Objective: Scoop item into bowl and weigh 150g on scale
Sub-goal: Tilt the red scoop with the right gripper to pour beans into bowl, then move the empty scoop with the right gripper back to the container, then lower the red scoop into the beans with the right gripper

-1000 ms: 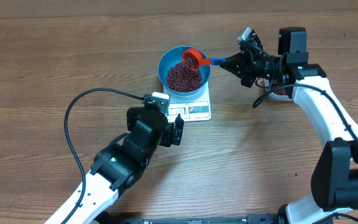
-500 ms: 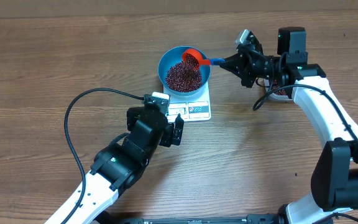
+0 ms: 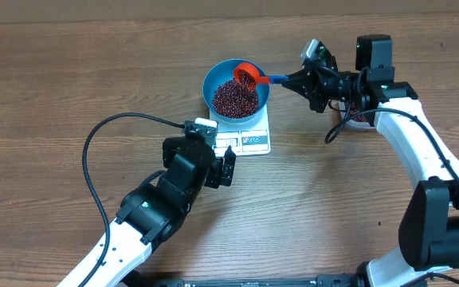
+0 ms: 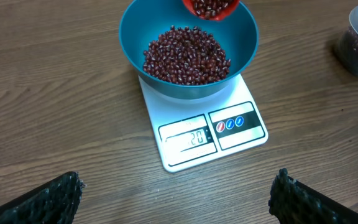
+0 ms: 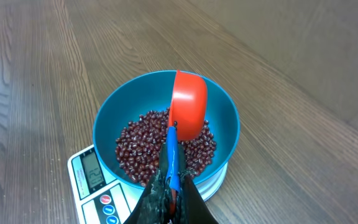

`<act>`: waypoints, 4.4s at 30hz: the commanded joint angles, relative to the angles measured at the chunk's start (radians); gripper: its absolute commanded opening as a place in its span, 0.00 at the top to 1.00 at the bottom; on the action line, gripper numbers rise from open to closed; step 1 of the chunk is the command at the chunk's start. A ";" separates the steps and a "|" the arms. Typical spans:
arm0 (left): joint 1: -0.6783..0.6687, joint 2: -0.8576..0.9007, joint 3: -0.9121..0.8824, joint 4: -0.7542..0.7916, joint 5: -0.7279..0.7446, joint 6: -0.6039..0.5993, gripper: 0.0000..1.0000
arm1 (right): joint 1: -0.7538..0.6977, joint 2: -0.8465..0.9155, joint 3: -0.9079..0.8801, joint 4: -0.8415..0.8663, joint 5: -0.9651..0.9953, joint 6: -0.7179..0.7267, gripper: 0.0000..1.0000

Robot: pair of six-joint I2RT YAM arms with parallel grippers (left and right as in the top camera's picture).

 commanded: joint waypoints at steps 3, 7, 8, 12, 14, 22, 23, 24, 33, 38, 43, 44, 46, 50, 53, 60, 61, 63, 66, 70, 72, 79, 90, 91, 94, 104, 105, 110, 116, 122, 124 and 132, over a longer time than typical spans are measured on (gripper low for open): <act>0.005 0.002 0.023 0.004 -0.010 -0.017 0.00 | 0.003 0.007 0.021 0.003 -0.002 -0.116 0.96; 0.005 0.002 0.023 0.004 -0.010 -0.017 0.00 | 0.003 0.007 0.021 0.003 -0.002 -0.213 0.96; 0.005 0.002 0.023 0.004 -0.010 -0.017 0.01 | 0.003 0.007 0.021 0.003 -0.002 -0.246 0.96; 0.005 0.002 0.023 0.004 -0.010 -0.017 0.00 | 0.003 0.007 0.021 0.004 -0.002 -0.354 0.96; 0.005 0.002 0.023 0.004 -0.010 -0.017 0.00 | 0.003 0.007 0.021 0.004 -0.002 -0.376 0.96; 0.005 0.002 0.023 0.004 -0.010 -0.017 0.01 | 0.003 0.007 0.021 0.008 -0.002 -0.375 0.96; 0.005 0.002 0.023 0.004 -0.010 -0.017 0.00 | 0.003 0.007 0.021 0.009 -0.002 -0.375 0.96; 0.005 0.002 0.023 0.004 -0.010 -0.017 0.00 | 0.003 0.007 0.021 0.011 -0.002 -0.375 0.96; 0.005 0.002 0.023 0.004 -0.010 -0.017 0.01 | 0.003 0.007 0.021 0.010 -0.005 -0.284 0.96; 0.005 0.002 0.023 0.003 -0.010 -0.017 0.00 | 0.003 0.006 0.021 -0.006 -0.020 -0.266 0.96; 0.005 0.002 0.023 0.004 -0.010 -0.017 0.00 | 0.000 -0.006 0.021 -0.008 -0.040 0.001 0.96; 0.005 0.002 0.023 0.003 -0.010 -0.017 0.00 | -0.002 -0.013 0.023 -0.008 -0.040 0.031 0.96; 0.005 0.002 0.023 0.004 -0.010 -0.017 0.00 | -0.007 -0.034 0.024 -0.008 -0.040 0.067 0.96; 0.005 0.002 0.023 0.004 -0.010 -0.017 0.00 | -0.016 -0.103 0.024 -0.008 -0.035 0.162 0.96; 0.005 0.002 0.023 0.004 -0.010 -0.017 0.00 | -0.026 -0.171 0.024 -0.009 0.046 0.290 0.96; 0.005 0.002 0.023 0.004 -0.010 -0.017 0.01 | -0.038 -0.349 0.024 -0.146 0.360 0.380 0.96; 0.005 0.002 0.023 0.004 -0.010 -0.017 0.01 | -0.038 -0.374 0.024 -0.177 0.443 0.406 0.97; 0.005 0.002 0.023 0.004 -0.010 -0.017 0.00 | -0.038 -0.414 0.024 -0.240 0.608 0.445 0.97; 0.005 0.002 0.023 0.003 -0.010 -0.017 0.01 | -0.038 -0.456 0.024 -0.324 0.776 0.454 0.97; 0.005 0.002 0.023 0.004 -0.010 -0.017 0.01 | -0.038 -0.470 0.023 -0.410 0.957 0.454 0.97; 0.005 0.002 0.023 0.004 -0.010 -0.017 0.01 | -0.038 -0.464 0.023 -0.443 1.018 0.454 0.97; 0.005 0.002 0.023 0.004 -0.010 -0.017 0.00 | -0.038 -0.449 0.023 -0.501 1.118 0.496 0.96; 0.005 0.002 0.023 0.004 -0.010 -0.017 0.01 | -0.068 -0.353 0.011 -0.583 1.131 0.537 0.96; 0.005 0.002 0.023 0.004 -0.010 -0.017 0.00 | -0.074 -0.338 0.011 -0.579 1.130 0.537 0.96; 0.005 0.002 0.023 0.003 -0.010 -0.017 0.00 | -0.092 -0.281 0.009 -0.556 1.124 0.537 0.96; 0.005 0.002 0.023 0.003 -0.010 -0.017 0.00 | -0.138 -0.161 0.009 -0.495 1.107 0.547 0.96; 0.005 0.002 0.023 0.003 -0.010 -0.017 0.01 | -0.138 -0.161 0.009 -0.491 1.099 0.547 0.96; 0.005 0.002 0.023 0.003 -0.010 -0.017 0.01 | -0.138 -0.159 0.008 -0.466 1.080 0.546 0.96; 0.005 0.002 0.023 0.003 -0.010 -0.017 0.01 | -0.138 -0.158 0.007 -0.464 0.990 0.528 0.96; 0.005 0.002 0.023 0.003 -0.010 -0.017 0.00 | -0.138 -0.134 0.002 -0.468 0.954 0.516 0.96; 0.005 0.002 0.023 0.003 -0.010 -0.017 0.00 | -0.138 -0.129 0.002 -0.468 0.923 0.511 0.96; 0.005 0.002 0.023 0.003 -0.010 -0.017 0.00 | -0.162 -0.128 0.002 -0.472 0.814 0.482 0.96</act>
